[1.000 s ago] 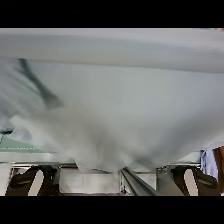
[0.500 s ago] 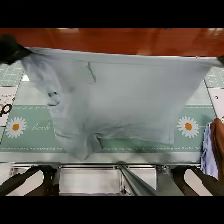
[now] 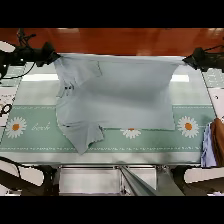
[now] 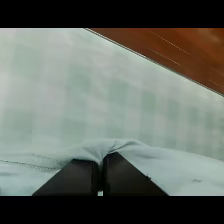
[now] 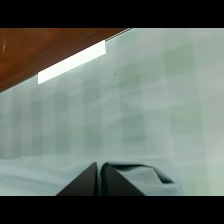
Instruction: Fold the shirts.
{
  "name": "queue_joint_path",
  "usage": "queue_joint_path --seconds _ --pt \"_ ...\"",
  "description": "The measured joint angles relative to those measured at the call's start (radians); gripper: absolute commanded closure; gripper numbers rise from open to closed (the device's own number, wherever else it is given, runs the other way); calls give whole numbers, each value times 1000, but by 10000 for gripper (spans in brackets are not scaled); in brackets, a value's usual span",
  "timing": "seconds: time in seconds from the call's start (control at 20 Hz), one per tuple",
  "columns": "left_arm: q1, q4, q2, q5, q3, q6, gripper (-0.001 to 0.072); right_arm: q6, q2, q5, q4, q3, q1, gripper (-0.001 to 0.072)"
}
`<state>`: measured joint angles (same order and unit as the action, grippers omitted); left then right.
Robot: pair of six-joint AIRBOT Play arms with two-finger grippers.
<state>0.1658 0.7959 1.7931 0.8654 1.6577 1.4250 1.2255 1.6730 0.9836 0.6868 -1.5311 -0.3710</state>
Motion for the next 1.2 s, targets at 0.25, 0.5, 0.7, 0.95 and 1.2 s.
queue_joint_path --seconds 0.25,0.5,0.7,0.95,1.2 --pt "-13 -19 150 -23 97 17 688 31 178 -79 -19 -116 56 681" --pt "-17 -26 189 36 120 -8 688 45 250 -85 -10 -150 83 681" --pt "-5 -2 186 182 123 -49 688 51 264 2 27 -156 78 681" --pt "49 43 146 357 124 -66 688 79 268 147 84 -157 55 681" --pt "33 116 138 498 79 -71 687 122 269 216 188 -157 69 681"
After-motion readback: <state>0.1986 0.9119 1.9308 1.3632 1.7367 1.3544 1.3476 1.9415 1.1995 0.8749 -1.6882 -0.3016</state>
